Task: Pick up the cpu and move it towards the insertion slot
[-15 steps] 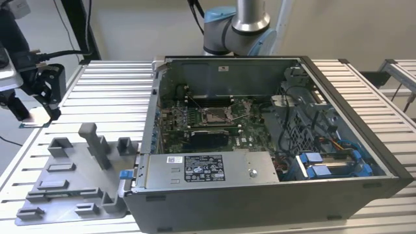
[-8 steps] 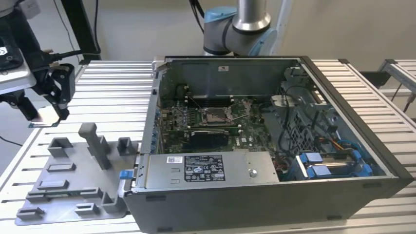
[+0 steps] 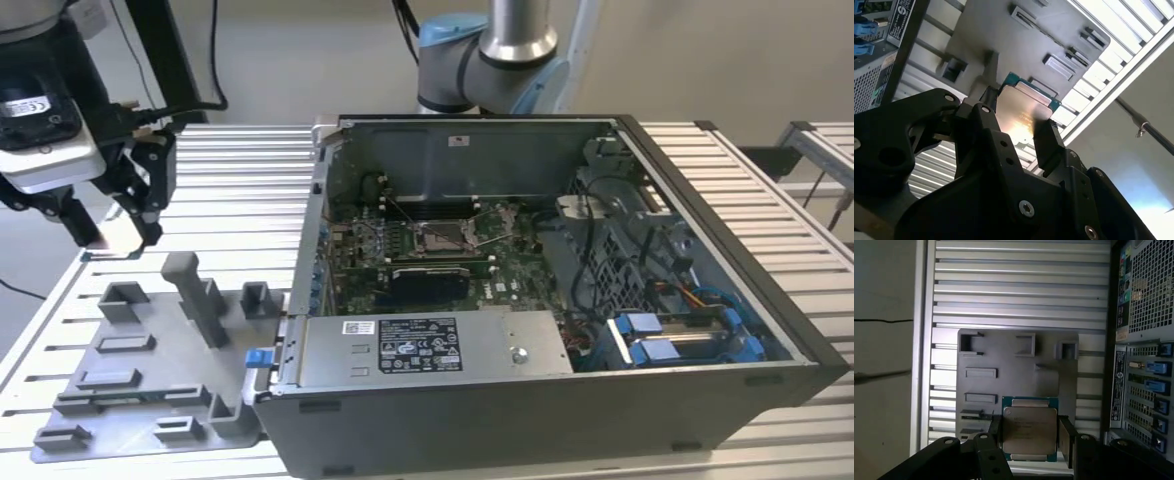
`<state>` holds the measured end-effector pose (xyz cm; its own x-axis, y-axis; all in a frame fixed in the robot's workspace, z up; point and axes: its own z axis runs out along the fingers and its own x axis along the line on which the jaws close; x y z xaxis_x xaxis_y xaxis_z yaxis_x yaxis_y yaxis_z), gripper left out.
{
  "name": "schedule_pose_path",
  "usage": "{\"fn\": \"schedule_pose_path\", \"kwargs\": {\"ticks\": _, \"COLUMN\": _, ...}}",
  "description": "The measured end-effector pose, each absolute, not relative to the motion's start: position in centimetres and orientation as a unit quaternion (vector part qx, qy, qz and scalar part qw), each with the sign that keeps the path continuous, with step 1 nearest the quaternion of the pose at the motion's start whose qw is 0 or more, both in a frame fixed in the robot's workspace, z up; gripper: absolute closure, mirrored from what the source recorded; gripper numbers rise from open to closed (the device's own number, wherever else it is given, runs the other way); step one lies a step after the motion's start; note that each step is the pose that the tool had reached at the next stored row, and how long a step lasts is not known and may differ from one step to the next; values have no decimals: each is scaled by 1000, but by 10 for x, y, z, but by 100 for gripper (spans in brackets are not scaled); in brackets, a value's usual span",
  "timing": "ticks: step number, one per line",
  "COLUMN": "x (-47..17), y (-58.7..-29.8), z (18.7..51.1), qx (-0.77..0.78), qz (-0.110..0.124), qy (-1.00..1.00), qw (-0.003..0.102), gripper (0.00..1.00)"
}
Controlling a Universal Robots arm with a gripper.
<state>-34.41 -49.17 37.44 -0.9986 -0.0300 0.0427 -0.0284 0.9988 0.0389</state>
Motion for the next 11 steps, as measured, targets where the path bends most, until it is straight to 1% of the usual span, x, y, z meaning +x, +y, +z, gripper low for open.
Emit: {"fn": "schedule_pose_path", "kwargs": {"ticks": 11, "x": -321, "y": -492, "z": 374, "qx": 15, "qz": -19, "qy": -999, "qw": 22, "gripper": 100}}
